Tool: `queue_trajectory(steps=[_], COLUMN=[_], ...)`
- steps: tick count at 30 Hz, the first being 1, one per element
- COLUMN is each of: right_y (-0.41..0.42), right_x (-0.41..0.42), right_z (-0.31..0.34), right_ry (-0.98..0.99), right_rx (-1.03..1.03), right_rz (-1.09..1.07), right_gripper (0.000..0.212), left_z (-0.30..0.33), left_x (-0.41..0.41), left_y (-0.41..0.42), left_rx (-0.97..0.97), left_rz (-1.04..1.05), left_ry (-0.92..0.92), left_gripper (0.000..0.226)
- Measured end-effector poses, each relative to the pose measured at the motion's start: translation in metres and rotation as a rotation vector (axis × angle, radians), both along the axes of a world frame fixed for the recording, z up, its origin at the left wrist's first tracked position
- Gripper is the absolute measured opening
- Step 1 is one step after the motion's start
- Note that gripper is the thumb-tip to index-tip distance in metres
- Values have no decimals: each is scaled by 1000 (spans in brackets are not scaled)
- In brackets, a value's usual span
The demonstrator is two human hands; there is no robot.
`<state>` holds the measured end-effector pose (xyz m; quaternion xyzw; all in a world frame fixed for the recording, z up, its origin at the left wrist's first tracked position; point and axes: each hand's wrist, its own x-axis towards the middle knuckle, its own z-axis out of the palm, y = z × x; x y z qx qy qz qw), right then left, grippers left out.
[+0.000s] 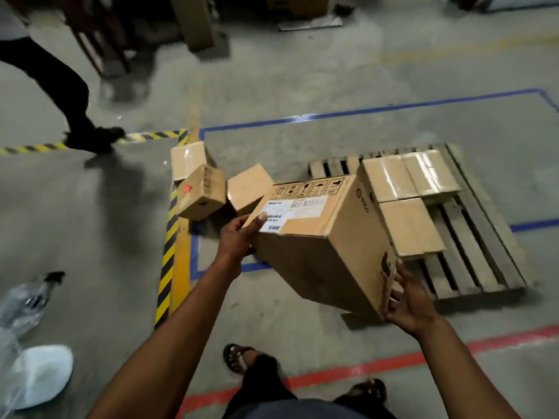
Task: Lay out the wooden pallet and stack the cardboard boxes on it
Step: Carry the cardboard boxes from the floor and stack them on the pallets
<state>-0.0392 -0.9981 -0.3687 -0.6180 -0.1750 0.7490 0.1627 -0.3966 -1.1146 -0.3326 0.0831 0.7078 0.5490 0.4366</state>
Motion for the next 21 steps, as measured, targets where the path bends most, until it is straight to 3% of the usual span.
queue_trajectory(steps=[7,10,15,19,21], right_y=[36,55,89,119,141], right_x=[194,260,336,381,406], right_z=[10,15,2,-14,-18], right_ry=[-27,-78,-122,-156,-178], right_rx=[67,79,60,19,15], right_rz=[-42,-90,-172,-216,-225], right_gripper=[62,57,57,61,59], left_z=[13,22,22,21,21], left_x=[189,258,324,370,391], left_y=[88,118,168,225,263], left_rx=[25,26,10,-8,-23], left_rz=[-169,-233,-340,-372,-356], left_ry=[36,35,-7,-28,-61], left_gripper=[45,45,56,34,51])
